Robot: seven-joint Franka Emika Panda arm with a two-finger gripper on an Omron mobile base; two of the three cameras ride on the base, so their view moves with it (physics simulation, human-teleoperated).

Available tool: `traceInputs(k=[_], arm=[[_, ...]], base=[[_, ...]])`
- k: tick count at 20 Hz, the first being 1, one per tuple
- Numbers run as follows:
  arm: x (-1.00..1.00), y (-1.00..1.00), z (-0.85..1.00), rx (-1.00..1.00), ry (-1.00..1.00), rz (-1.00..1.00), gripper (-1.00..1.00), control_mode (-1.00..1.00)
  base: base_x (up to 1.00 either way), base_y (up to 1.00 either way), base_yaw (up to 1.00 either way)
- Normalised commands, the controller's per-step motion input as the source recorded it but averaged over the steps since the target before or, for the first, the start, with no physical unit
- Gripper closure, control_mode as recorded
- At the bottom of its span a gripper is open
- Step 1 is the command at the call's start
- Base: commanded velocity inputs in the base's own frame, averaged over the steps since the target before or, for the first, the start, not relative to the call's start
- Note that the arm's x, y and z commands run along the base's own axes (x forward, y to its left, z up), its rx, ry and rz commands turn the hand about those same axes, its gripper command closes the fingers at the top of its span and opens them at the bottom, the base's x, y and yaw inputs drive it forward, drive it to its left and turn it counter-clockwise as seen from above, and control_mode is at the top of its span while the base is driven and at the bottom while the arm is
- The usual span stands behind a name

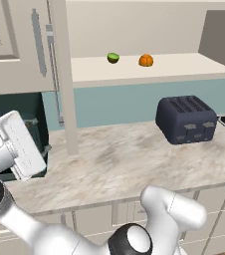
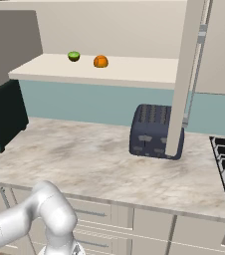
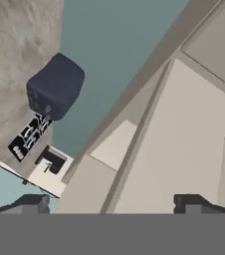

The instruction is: Pick the orange, kiwi from the counter and place them in the cabinet. Then close the cabinet.

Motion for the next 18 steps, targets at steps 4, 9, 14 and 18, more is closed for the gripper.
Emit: traceInputs(k=[4,9,14,18], arm=[[0.37,-0.84,0.01,0.07,0.05,0.00,-1.00,-1.00],[0.05,-0.99,0.32,0.13,0.00,0.00,-1.00,-1.00],[-0.05,-1.00,0.61,0.21,-0.02,0.00,-1.00,-1.00],[-0.01,-1.00,0.63,0.24,-0.03,0.03,-1.00,-1.00]], base=[[0.00,0.00,0.00],[0.00,0.00,0.00],[0.00,0.00,0.00],[0.00,0.00,0.00]])
